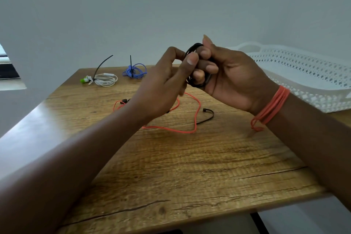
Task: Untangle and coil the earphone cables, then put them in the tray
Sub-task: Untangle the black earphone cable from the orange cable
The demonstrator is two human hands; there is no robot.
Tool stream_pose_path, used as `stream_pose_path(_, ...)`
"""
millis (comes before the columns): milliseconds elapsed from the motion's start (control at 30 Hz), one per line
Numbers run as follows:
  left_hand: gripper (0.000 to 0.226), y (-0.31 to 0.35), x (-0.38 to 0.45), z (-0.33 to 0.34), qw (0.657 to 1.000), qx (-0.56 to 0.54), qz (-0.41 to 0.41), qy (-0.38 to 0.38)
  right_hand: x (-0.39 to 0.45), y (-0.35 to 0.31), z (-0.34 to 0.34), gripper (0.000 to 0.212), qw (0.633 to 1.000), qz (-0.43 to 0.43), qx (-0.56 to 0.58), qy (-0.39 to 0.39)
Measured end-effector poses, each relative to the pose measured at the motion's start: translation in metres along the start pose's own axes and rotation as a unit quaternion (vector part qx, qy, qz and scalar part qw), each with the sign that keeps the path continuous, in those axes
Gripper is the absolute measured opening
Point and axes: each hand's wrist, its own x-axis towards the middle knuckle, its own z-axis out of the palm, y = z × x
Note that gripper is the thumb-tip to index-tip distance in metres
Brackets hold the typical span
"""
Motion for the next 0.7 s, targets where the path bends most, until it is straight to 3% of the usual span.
stream_pose_path(333, 0.026, -0.0055, -0.0005, -0.0042, 0.986, 0.124, 0.108, 0.009, -0.0018, -0.0020, 0.0035, 0.050, 0.998, 0.048, 0.046, 0.004)
stream_pose_path(467, 0.026, -0.0035, -0.0019, -0.0020, 0.975, 0.164, 0.151, 0.026, -0.0021, -0.0030, 0.0041, 0.058, 0.998, 0.042, 0.021, 0.029)
stream_pose_path(700, 0.028, -0.0035, 0.0002, 0.0002, 0.960, 0.199, 0.181, 0.078, -0.0012, -0.0022, 0.0035, 0.052, 0.996, 0.006, -0.036, 0.081)
